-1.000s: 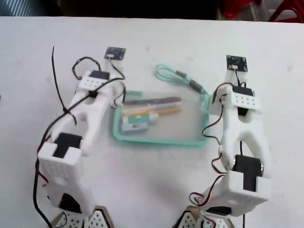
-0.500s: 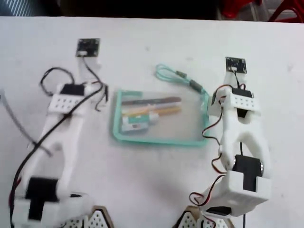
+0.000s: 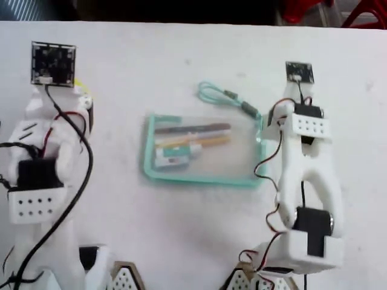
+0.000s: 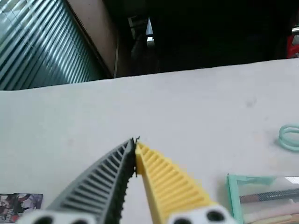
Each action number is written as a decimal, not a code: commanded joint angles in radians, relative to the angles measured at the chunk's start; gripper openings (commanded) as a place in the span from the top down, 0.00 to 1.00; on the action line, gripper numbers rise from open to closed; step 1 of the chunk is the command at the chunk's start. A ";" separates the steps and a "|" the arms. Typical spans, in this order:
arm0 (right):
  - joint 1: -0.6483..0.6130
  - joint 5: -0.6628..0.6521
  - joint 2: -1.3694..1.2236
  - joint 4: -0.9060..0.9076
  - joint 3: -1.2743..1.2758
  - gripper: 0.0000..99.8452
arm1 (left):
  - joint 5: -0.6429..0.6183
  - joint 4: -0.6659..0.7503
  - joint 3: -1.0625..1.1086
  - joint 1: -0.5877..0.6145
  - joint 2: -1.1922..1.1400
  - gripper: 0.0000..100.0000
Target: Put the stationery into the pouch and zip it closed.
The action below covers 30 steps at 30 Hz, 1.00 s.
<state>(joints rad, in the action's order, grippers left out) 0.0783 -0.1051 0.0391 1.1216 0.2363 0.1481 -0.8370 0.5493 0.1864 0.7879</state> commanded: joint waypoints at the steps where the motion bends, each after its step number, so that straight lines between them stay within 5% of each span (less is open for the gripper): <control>1: -0.104 0.003 0.188 0.252 -0.213 0.98 | 0.009 -0.135 -0.235 0.008 0.036 0.98; 8: -0.325 0.006 0.564 0.530 -0.485 0.98 | 0.006 -0.450 -0.555 0.008 0.042 0.87; 15: -0.378 0.008 0.943 0.469 -0.491 0.89 | -0.115 -0.686 -0.876 0.008 0.042 0.81; 19: -0.375 0.008 1.086 0.435 -0.491 0.79 | -0.115 -0.769 -1.026 0.008 0.044 0.82; 24: -0.377 0.009 1.201 0.441 -0.491 0.78 | -0.115 -0.861 -1.160 0.008 0.140 0.82; 30: -0.374 0.063 1.285 0.472 -0.489 0.78 | -0.110 -0.802 -1.017 0.008 0.398 0.81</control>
<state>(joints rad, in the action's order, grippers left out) -0.2915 -0.0882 1.3111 1.5835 -0.2394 0.0453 -1.6901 -0.5723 0.1880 1.0533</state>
